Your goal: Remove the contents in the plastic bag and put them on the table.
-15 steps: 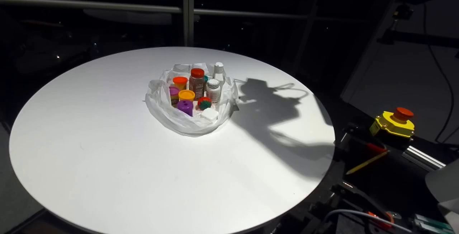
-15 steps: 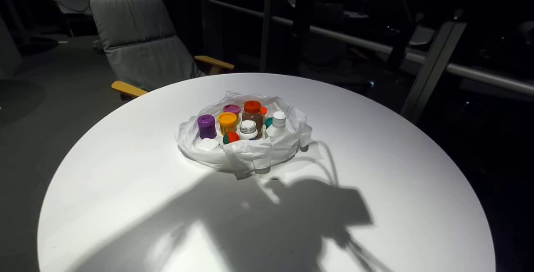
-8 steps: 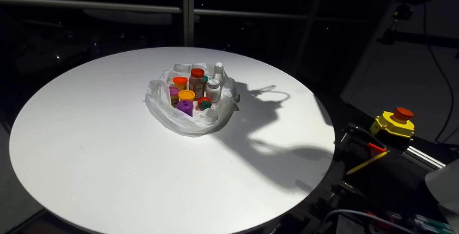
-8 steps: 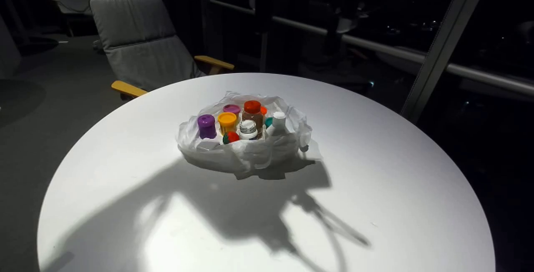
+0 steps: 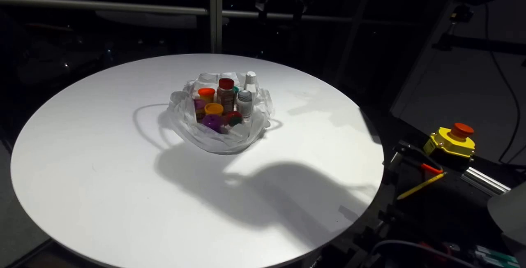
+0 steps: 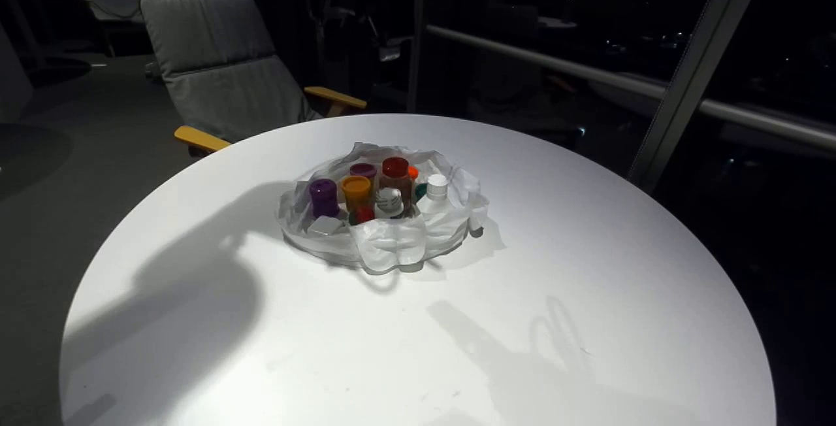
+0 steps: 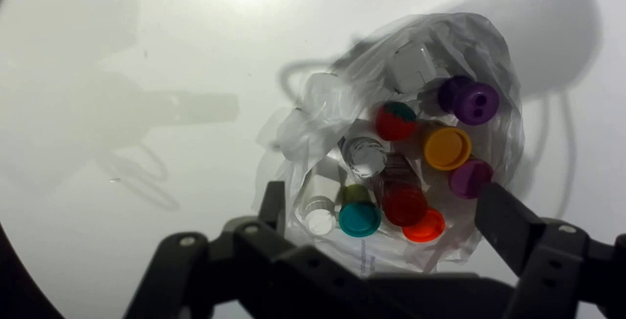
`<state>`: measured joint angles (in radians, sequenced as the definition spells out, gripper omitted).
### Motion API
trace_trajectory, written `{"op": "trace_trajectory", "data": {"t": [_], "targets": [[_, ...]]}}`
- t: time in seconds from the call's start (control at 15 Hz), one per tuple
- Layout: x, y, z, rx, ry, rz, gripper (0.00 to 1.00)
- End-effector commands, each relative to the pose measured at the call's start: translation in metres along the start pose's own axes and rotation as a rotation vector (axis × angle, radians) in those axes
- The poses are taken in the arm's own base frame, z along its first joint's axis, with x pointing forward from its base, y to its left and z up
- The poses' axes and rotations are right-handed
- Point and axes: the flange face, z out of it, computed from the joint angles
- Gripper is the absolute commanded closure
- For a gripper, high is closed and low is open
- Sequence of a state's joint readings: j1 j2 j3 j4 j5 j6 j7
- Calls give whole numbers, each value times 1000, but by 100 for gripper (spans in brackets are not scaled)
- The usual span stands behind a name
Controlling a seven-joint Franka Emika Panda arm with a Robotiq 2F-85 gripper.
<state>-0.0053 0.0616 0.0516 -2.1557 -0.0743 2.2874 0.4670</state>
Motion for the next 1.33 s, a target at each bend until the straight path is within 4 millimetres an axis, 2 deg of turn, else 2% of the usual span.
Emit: {"op": "trace_trajectory", "data": {"t": [0.0,0.33,0.6,0.93,1.27], "targets": [[45,-32,40,-4,-23,73,0],[93,-43,93,-55,-44,177,0],[121,-36,122,-85,-40,237,0],[133,-18,132,-106,-52,261,0],[135,-9,151,-81,-95,256,0]]}}
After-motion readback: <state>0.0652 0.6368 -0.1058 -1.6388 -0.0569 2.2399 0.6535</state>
